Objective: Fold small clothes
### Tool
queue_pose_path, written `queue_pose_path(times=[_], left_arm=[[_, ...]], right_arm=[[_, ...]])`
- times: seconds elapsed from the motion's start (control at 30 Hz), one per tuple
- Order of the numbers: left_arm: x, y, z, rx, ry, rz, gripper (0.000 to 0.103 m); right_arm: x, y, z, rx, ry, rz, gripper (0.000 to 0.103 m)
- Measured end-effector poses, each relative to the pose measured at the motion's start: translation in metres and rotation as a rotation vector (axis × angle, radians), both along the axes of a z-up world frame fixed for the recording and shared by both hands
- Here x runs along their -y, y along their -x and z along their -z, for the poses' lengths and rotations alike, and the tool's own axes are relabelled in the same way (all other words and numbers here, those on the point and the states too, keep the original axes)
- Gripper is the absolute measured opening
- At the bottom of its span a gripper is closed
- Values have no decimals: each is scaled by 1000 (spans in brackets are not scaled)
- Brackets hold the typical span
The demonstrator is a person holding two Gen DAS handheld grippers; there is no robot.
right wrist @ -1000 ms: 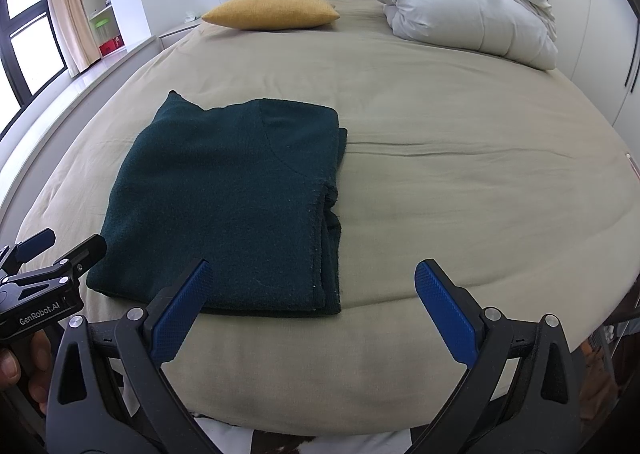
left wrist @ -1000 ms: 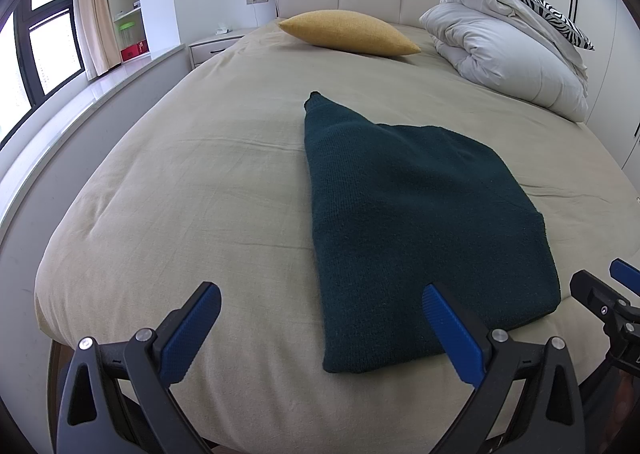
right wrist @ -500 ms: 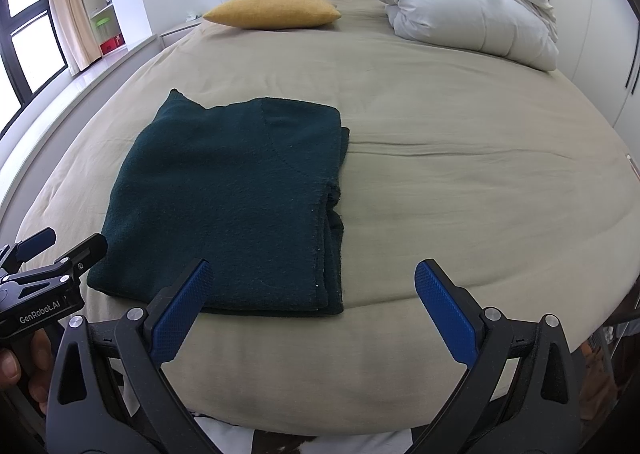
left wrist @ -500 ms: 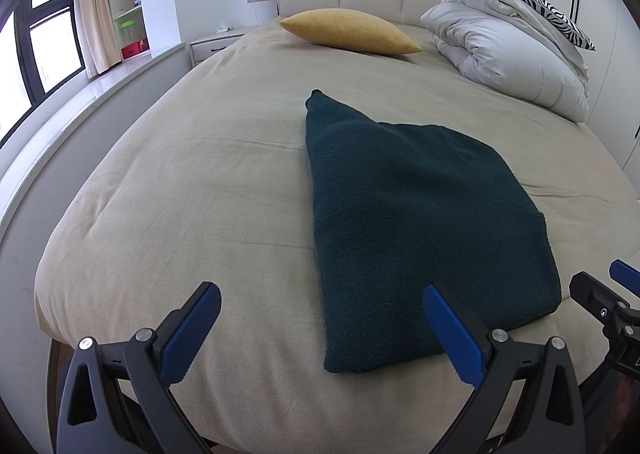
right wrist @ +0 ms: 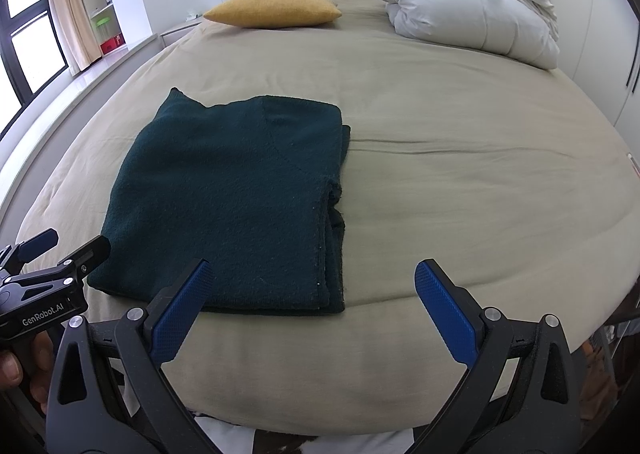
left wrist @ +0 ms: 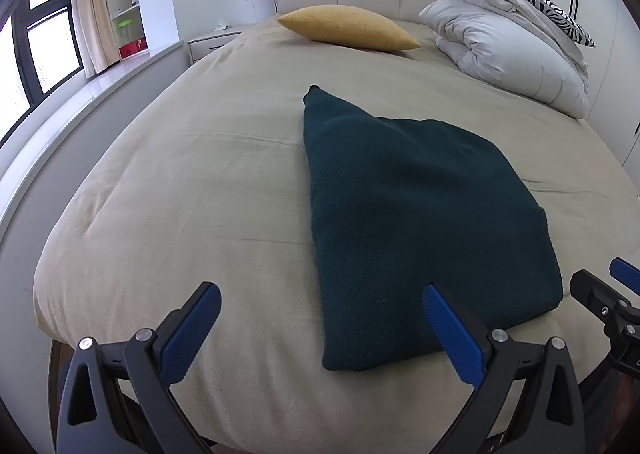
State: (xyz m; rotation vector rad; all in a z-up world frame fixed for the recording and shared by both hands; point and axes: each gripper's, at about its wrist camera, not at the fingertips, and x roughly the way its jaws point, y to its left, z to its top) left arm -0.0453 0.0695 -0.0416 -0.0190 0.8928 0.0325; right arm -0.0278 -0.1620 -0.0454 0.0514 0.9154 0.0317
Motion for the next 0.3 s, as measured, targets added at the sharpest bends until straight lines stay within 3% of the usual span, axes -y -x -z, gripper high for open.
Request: queue_pose_path(times=[0.3], left_arm=[[-2,2,-3,24,-9,-4,103]], right_arm=[[2,2,3,-5,-7,-3,102]])
